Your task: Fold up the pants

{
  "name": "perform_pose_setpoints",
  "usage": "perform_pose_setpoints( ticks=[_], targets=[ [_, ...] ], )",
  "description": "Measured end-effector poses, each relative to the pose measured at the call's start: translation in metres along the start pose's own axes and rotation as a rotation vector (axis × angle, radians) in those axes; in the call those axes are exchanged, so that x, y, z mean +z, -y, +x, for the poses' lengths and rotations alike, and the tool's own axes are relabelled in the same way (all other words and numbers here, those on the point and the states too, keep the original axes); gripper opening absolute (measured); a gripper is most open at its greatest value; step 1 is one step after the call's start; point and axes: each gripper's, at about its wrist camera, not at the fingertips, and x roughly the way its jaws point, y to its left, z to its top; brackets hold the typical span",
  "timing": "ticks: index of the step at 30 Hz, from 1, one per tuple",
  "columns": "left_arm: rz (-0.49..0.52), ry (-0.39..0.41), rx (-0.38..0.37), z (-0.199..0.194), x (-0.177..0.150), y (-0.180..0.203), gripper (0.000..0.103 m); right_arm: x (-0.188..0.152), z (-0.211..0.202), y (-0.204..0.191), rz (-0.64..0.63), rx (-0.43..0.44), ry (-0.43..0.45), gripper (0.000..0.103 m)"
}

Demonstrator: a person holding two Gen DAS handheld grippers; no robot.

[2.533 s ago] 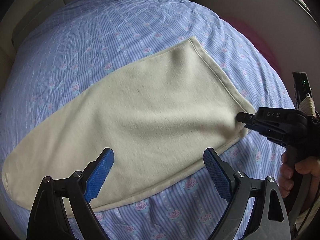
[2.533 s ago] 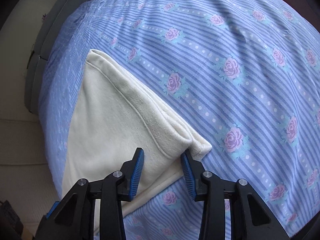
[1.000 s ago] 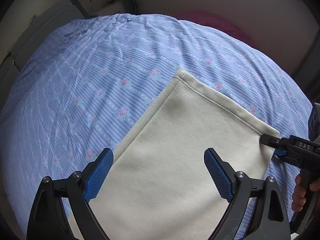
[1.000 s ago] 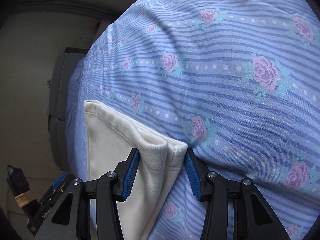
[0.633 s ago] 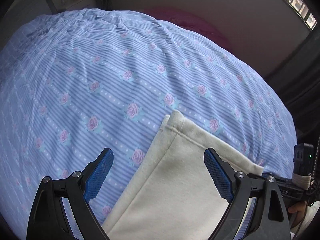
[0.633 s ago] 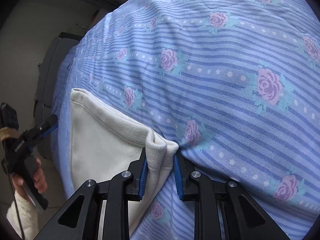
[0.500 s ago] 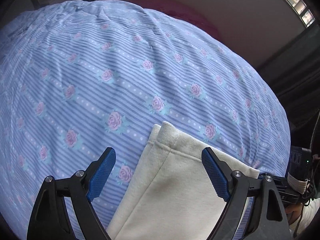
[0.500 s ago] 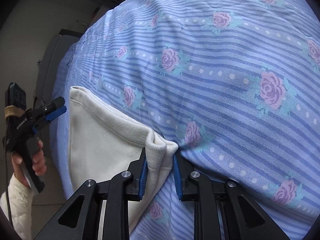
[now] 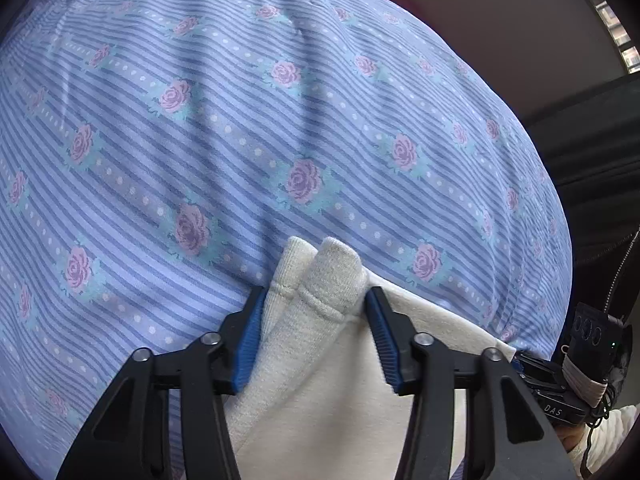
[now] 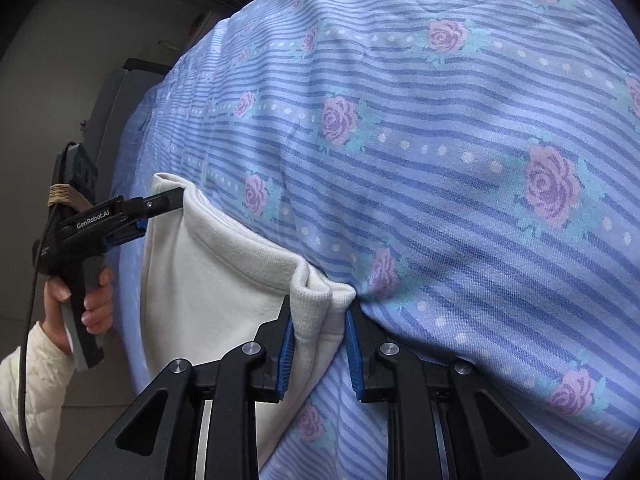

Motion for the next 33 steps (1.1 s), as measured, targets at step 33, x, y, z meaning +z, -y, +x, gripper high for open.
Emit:
perform_pose_setpoints(
  ticks=[33],
  targets=[
    [0.075, 0.400, 0.214, -0.246, -0.125, 0.046, 0.019, -0.078, -0.177, -0.199, -0.668, -0.037, 0.167, 0.018]
  ],
)
